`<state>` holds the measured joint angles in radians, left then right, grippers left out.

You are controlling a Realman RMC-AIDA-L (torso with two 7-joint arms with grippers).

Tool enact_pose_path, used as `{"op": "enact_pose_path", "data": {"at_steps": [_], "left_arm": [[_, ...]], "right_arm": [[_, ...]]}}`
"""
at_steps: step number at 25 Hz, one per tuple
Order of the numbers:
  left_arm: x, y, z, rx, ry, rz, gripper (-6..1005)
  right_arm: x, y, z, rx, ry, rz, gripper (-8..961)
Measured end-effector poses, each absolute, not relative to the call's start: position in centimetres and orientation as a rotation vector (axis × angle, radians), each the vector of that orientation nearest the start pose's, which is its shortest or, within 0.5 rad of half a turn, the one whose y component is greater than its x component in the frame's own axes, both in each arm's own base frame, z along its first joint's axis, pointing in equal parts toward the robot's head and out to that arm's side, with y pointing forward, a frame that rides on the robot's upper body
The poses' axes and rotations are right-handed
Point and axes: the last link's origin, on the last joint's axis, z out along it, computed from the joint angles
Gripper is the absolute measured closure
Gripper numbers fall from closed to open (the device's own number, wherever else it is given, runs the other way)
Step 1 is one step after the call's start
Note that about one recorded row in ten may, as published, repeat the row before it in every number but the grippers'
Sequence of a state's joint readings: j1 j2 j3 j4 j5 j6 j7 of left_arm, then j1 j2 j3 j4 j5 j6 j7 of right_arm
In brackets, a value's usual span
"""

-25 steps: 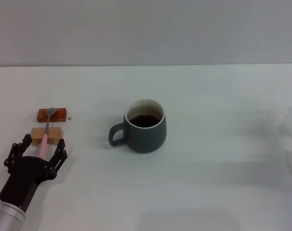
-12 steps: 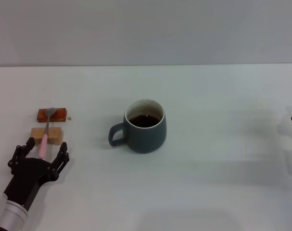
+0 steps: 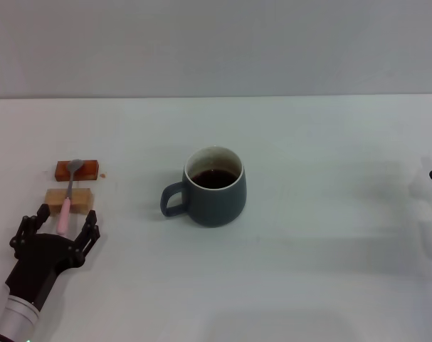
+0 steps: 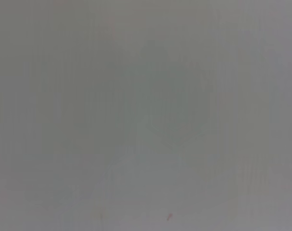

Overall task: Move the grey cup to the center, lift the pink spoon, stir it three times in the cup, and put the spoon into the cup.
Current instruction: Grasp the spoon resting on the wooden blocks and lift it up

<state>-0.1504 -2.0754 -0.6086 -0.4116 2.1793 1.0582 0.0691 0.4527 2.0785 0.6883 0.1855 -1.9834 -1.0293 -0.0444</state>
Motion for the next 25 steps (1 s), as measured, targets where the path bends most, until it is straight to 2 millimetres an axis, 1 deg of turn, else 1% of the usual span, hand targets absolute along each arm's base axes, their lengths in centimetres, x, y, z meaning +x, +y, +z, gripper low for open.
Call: {"op": "enact_pose_path", "data": {"at_steps": [5, 12, 17, 25], "left_arm": [[-35.18, 24.25, -7.11, -1.703, -0.707, -0.509, 205], [-35.18, 24.29, -7.08, -1.704, -0.706, -0.510, 362], [-35.19, 24.36, -6.98, -1.696, -0.707, -0.512, 353], [-35.22, 24.44, -6.90, -1.688, -0.715, -0.515, 427]], "right_arm": [[34.43, 33.60, -2.10, -1.562, 0.581, 0.490, 954], [34.48, 33.55, -2.10, -1.562, 0.582, 0.489, 954], [34.46, 33.55, -2.12, -1.562, 0.580, 0.488, 955], [34.50, 33.52, -2.11, -1.562, 0.578, 0.485, 955]]}}
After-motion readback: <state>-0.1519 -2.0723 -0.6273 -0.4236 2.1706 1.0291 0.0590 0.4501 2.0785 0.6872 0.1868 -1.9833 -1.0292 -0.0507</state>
